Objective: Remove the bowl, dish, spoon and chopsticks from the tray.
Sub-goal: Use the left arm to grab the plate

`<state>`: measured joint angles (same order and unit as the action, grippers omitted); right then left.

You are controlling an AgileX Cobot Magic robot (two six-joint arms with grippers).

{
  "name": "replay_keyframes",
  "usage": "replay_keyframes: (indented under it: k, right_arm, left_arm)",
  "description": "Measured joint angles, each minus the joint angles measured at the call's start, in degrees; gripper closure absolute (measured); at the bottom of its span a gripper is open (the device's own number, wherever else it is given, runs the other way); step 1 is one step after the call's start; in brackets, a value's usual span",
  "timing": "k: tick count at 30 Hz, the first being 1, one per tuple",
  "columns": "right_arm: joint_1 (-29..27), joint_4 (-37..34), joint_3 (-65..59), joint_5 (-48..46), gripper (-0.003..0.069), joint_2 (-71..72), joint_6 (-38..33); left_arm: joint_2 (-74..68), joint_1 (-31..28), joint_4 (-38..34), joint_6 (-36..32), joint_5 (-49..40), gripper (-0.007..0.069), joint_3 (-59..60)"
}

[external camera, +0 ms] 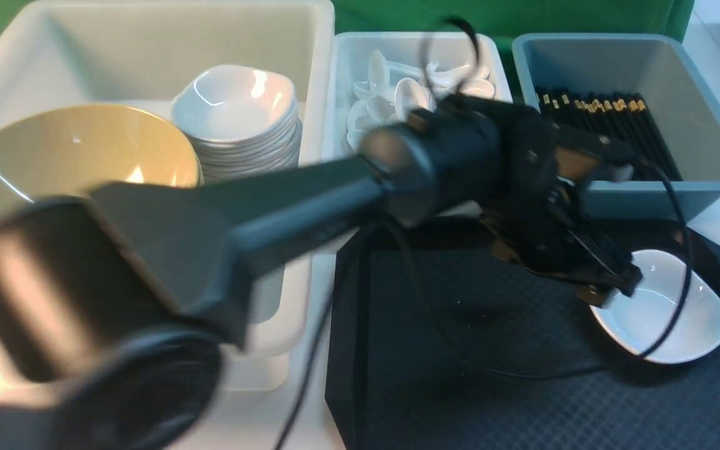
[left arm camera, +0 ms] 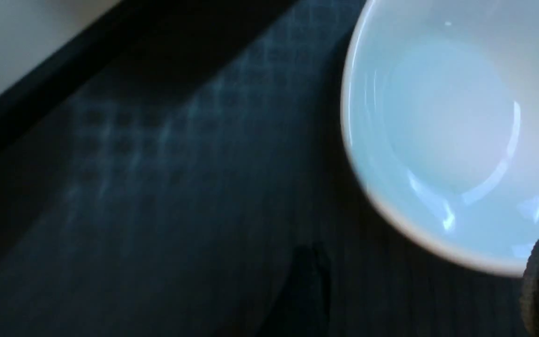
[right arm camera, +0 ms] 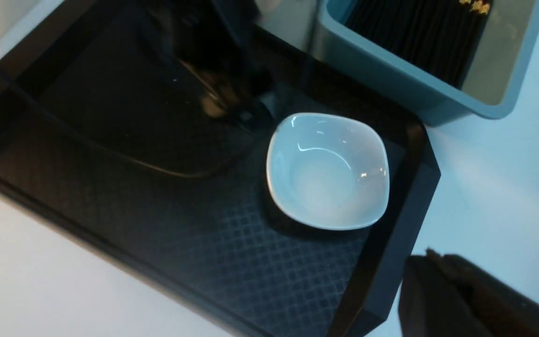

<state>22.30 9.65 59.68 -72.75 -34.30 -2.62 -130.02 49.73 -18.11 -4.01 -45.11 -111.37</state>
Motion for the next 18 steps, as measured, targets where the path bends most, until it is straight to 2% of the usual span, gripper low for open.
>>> replay_keyframes:
  k: [8,12,15,16,17,18]
  right_arm:
    - [0.0,0.05,-3.61,0.0,0.0624,0.59,0.03]
    - [0.0,0.05,-4.16,0.0,0.0624,0.59,0.03]
    - [0.0,0.05,-4.16,0.0,0.0624,0.59,-0.1]
    - [0.0,0.05,-4.16,0.05,0.0624,0.59,-0.14]
    - [0.0,0.05,-4.16,0.05,0.0624,0.59,-0.14]
    - [0.0,0.05,-4.16,0.05,0.0624,0.59,-0.14]
  left_arm:
    - [-12.48,0.84,-0.48,2.73,-1.04,0.0109,-16.67]
    - [-14.31,0.84,0.99,4.58,-1.19,0.0144,-18.62]
    - [-14.52,0.86,1.64,4.82,-2.24,0.0328,-18.92]
    - [-14.52,0.86,2.04,4.41,-3.08,0.0423,-19.01]
    - [-14.52,0.86,2.11,4.01,-3.08,0.0423,-19.11]
    - [-14.27,0.86,1.99,3.17,-4.86,0.053,-19.9]
